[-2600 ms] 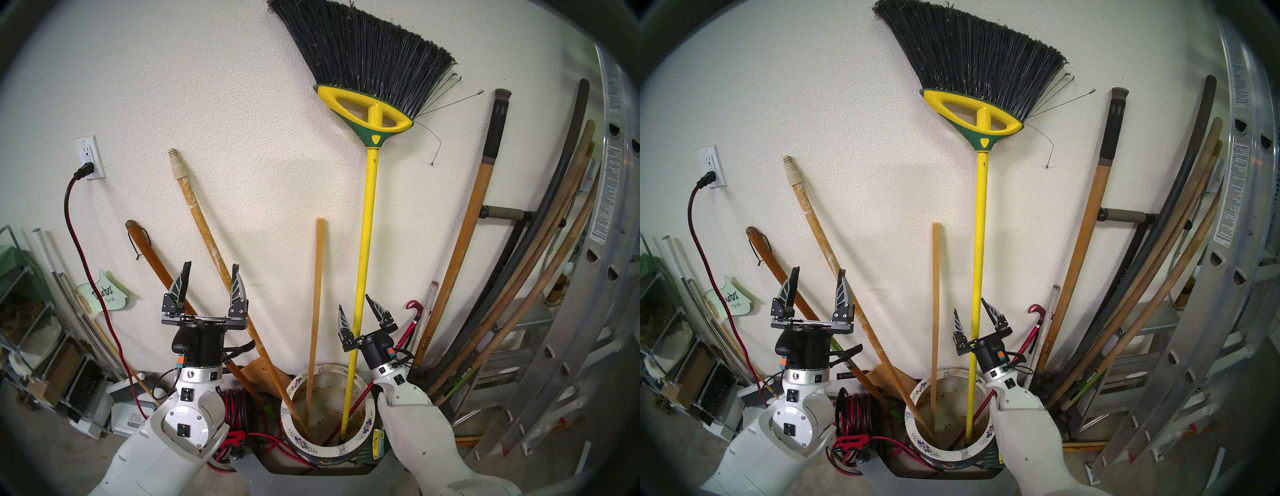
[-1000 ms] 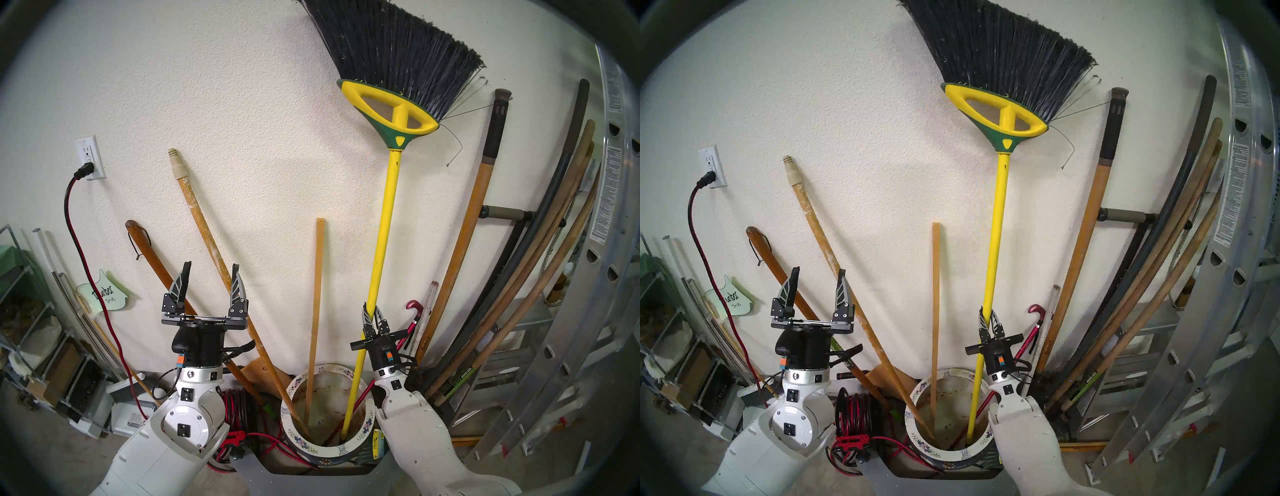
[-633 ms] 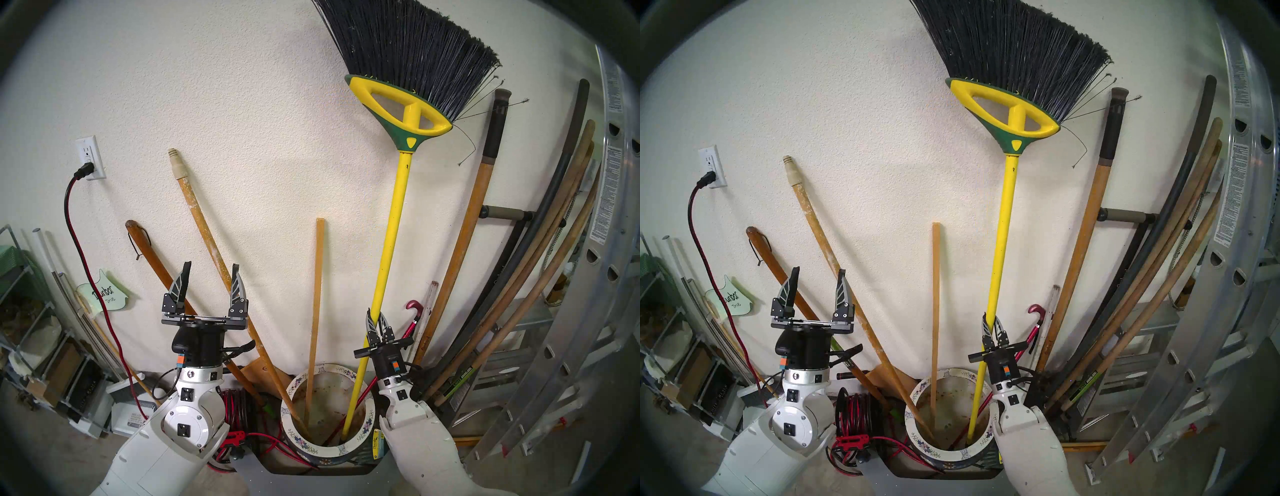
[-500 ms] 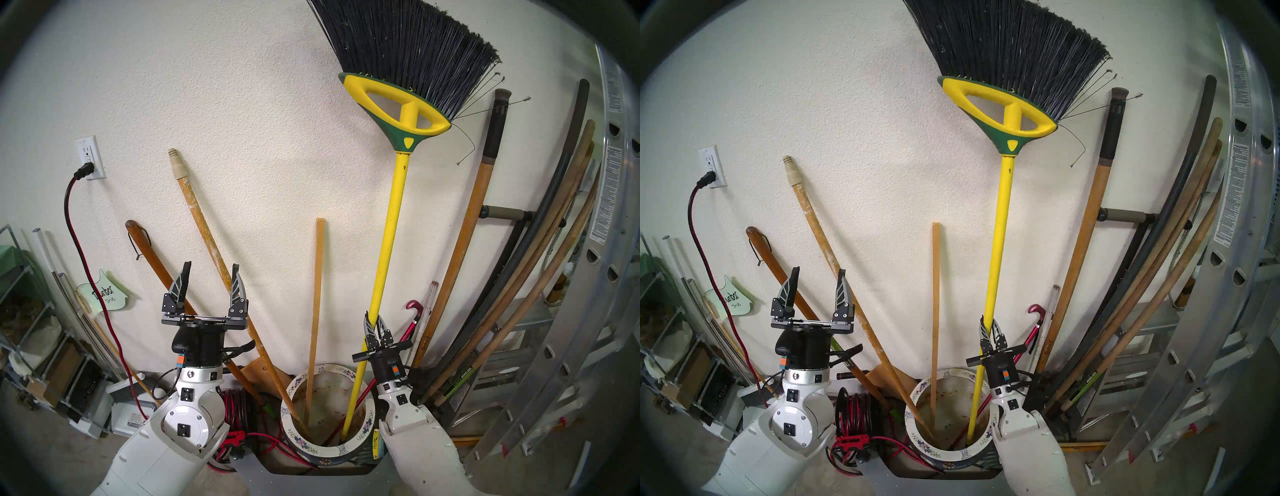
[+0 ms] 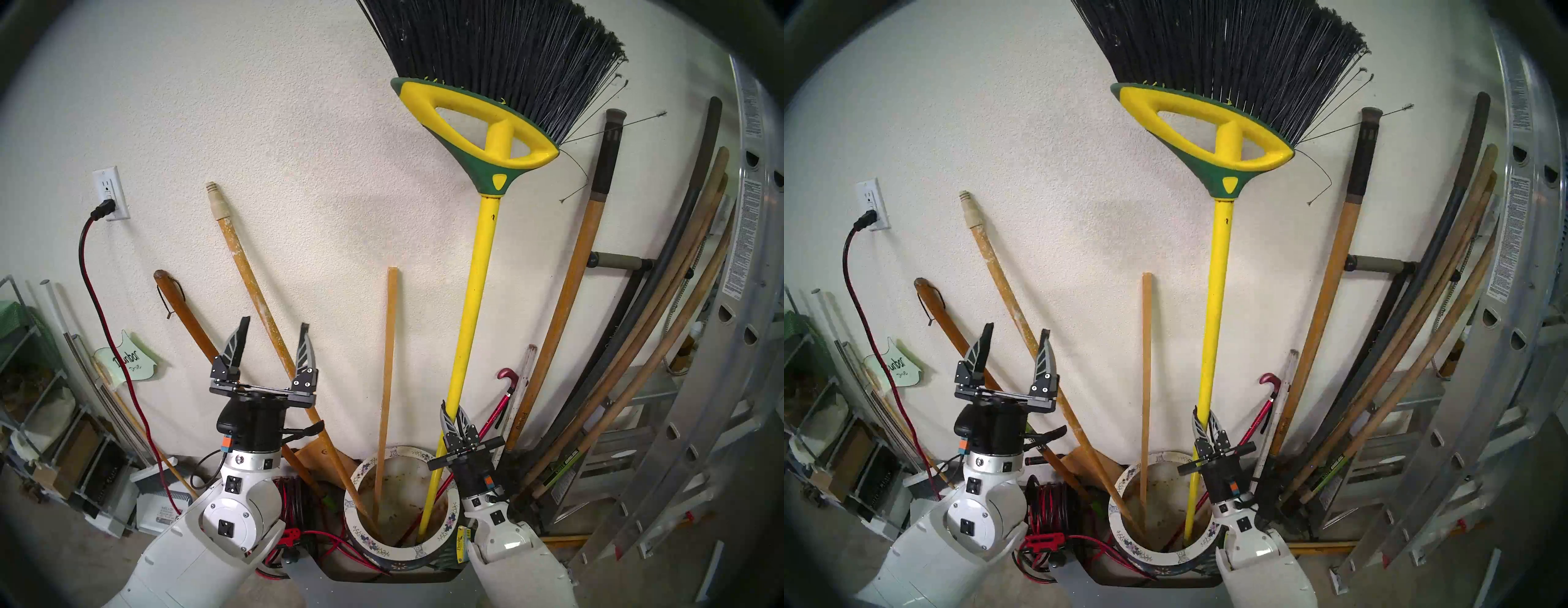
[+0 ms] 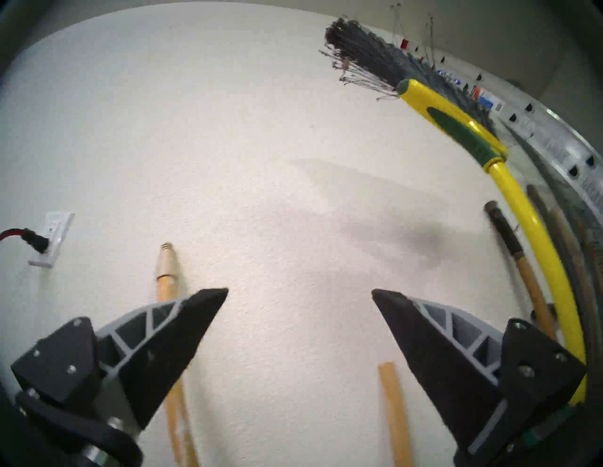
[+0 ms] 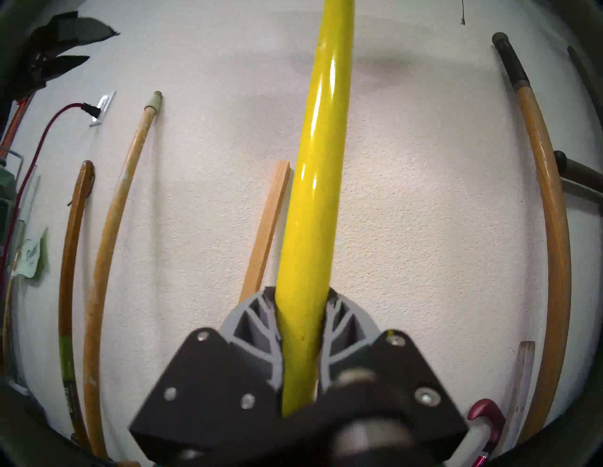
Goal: Take wooden sticks or brooms out of the pot
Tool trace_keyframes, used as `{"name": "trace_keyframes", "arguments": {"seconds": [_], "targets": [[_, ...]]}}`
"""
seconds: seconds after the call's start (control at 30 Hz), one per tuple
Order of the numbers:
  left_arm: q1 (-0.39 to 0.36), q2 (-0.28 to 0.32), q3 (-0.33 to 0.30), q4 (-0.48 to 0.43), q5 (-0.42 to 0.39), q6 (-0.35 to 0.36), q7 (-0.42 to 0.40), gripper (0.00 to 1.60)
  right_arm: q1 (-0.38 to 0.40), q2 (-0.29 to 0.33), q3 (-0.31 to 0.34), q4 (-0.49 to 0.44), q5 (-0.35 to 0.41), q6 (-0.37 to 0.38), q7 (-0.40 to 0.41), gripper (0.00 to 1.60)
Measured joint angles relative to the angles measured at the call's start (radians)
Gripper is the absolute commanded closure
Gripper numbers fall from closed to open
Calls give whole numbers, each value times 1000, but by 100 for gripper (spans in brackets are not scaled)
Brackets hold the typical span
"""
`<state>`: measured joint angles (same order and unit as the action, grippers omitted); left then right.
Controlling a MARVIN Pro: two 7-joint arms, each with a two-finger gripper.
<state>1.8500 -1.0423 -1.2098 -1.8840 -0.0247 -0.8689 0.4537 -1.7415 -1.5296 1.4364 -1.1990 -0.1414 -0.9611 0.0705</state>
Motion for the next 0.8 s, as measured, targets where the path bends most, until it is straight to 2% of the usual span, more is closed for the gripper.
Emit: {"name": "trace_keyframes", "arguments": {"seconds": [0.27,0.43,0.63,0.8], "targets": [[-60,87,100,-115,-153,-15,-132,0,-44,19,-4,-43,22,0,18,160],[-101,138,144,-151,-241,-5,-200,0,-65,26,-3,-62,35,0,22,160],[-169,191,221,-176,-352,44,-304,0,-90,34,-3,-84,51,0,25,160],[-218,208,286,-177,-426,102,-382,0,-105,37,-3,-97,61,0,27,160]]}}
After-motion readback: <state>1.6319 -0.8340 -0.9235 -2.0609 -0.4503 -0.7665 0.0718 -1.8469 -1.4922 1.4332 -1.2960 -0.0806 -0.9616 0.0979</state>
